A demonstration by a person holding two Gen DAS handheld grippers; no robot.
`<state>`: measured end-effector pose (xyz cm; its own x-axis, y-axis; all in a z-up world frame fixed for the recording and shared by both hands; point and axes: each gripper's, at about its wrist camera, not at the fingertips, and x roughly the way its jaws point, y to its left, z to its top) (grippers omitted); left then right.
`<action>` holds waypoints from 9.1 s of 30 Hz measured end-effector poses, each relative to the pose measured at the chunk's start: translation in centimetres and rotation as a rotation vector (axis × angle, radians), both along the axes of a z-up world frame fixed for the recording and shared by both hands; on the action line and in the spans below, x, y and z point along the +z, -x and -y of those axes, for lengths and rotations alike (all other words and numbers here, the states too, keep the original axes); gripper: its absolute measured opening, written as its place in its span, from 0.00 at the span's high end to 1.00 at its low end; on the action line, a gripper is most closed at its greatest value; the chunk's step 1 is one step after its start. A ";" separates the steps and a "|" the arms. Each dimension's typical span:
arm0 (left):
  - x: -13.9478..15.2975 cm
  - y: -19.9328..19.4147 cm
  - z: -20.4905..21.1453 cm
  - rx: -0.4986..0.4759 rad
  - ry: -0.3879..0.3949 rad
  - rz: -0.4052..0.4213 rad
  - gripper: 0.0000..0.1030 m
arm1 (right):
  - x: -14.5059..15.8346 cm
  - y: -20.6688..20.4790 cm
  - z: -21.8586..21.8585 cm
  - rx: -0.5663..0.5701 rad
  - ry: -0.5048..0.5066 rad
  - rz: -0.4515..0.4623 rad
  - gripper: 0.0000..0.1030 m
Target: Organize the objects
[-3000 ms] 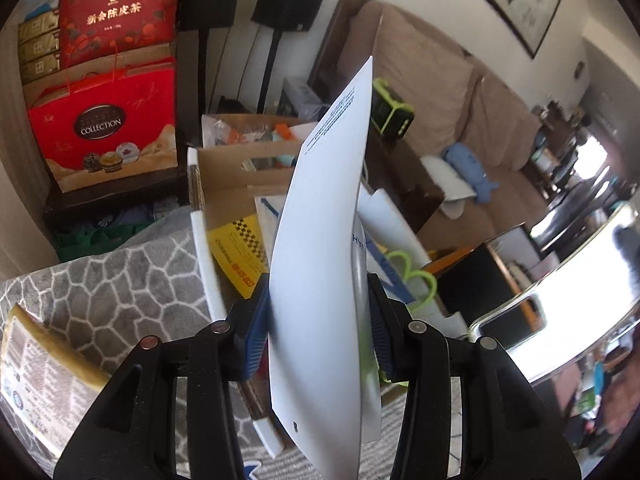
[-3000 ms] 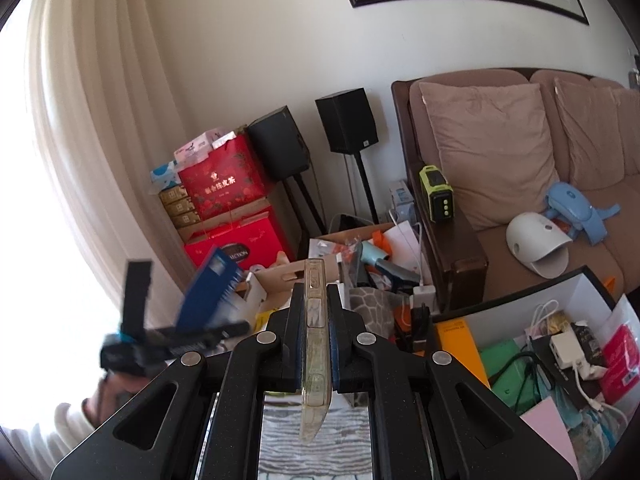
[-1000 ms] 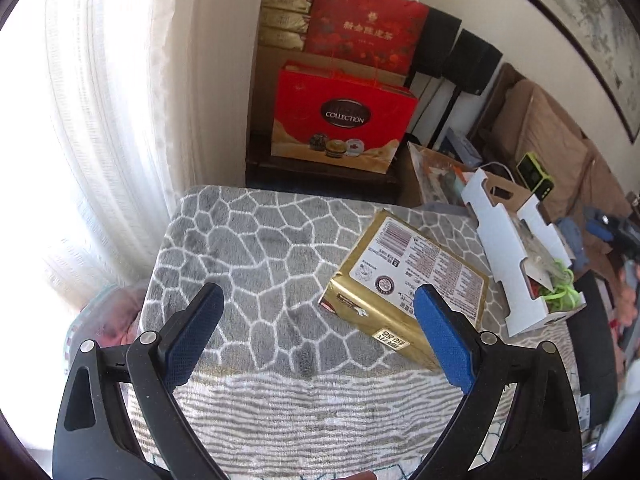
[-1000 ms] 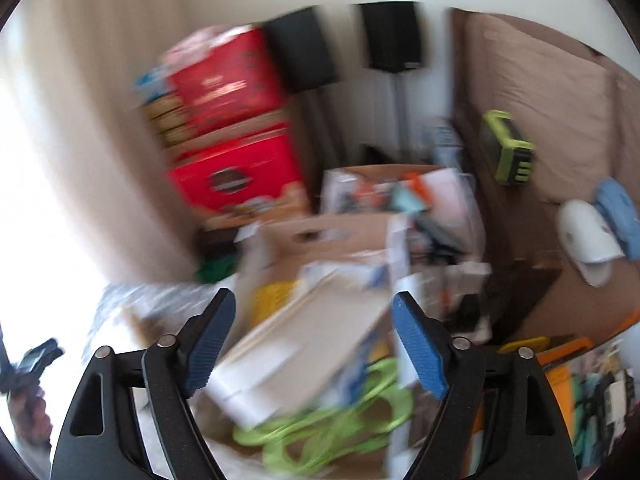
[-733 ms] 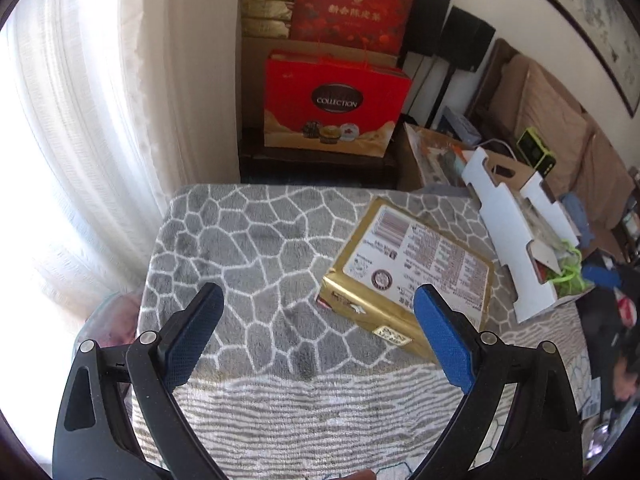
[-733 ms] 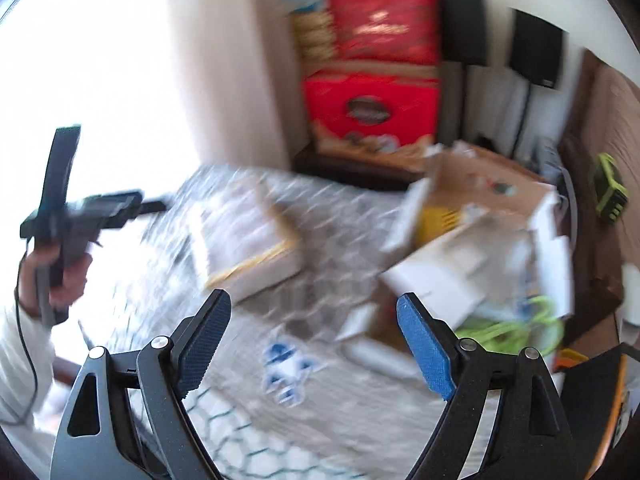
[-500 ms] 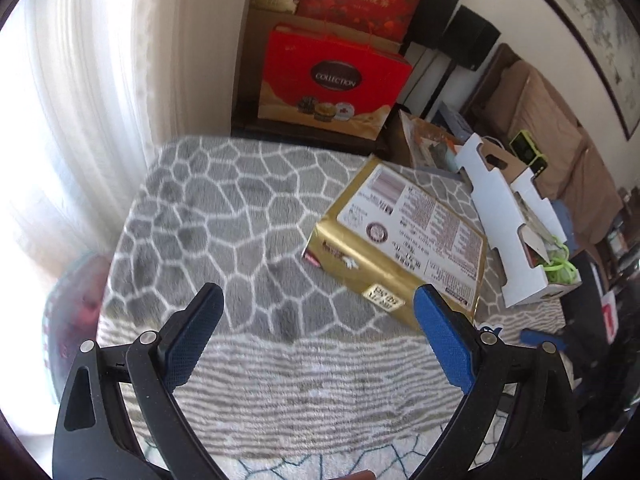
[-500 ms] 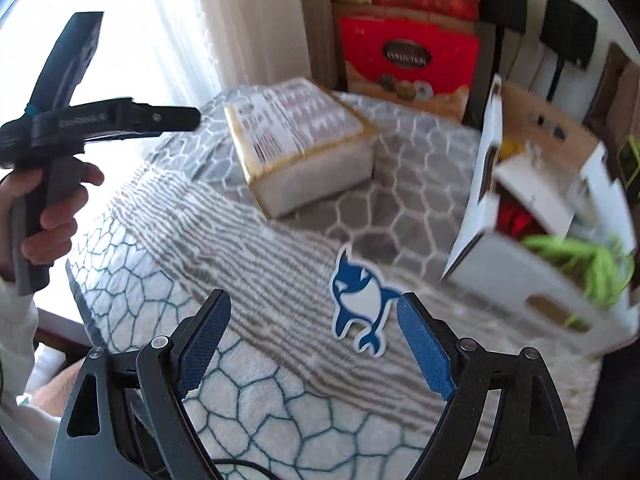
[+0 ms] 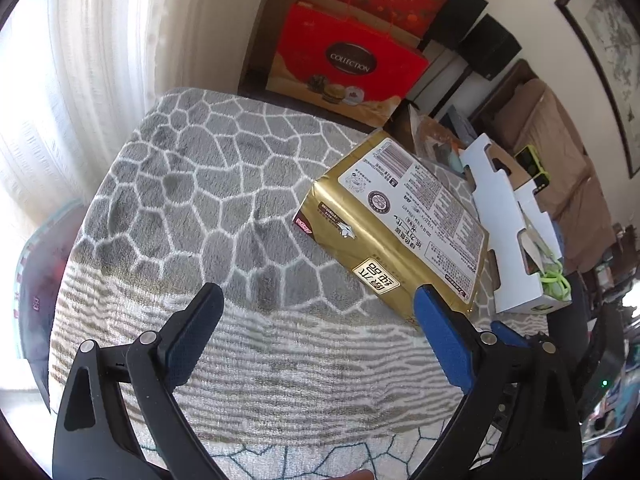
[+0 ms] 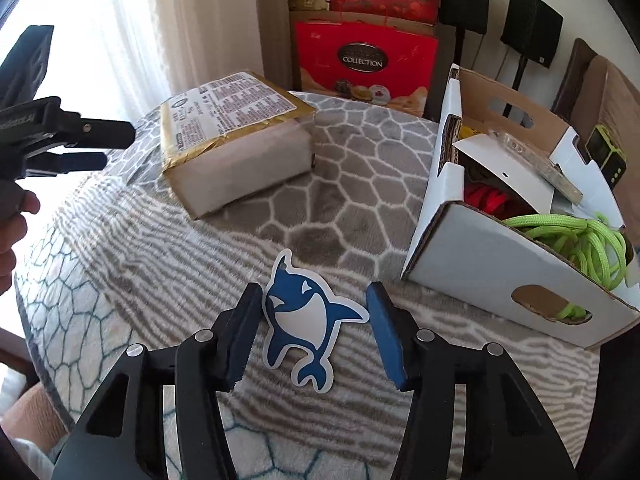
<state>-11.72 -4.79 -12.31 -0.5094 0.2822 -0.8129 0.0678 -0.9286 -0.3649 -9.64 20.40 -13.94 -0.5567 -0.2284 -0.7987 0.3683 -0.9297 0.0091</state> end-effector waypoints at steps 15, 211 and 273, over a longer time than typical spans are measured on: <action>1.2 0.9 -5.2 0.038 -0.086 0.083 0.03 | 2.4 -5.0 -4.2 -0.116 0.089 -0.058 0.48; 14.2 2.6 -25.7 -0.328 0.417 -0.364 0.03 | 11.6 -1.9 -18.7 -0.523 0.219 -0.107 0.40; 15.3 -11.6 -20.3 -0.336 0.324 -0.323 0.00 | 19.2 -20.3 -11.7 -0.647 0.098 -0.265 0.32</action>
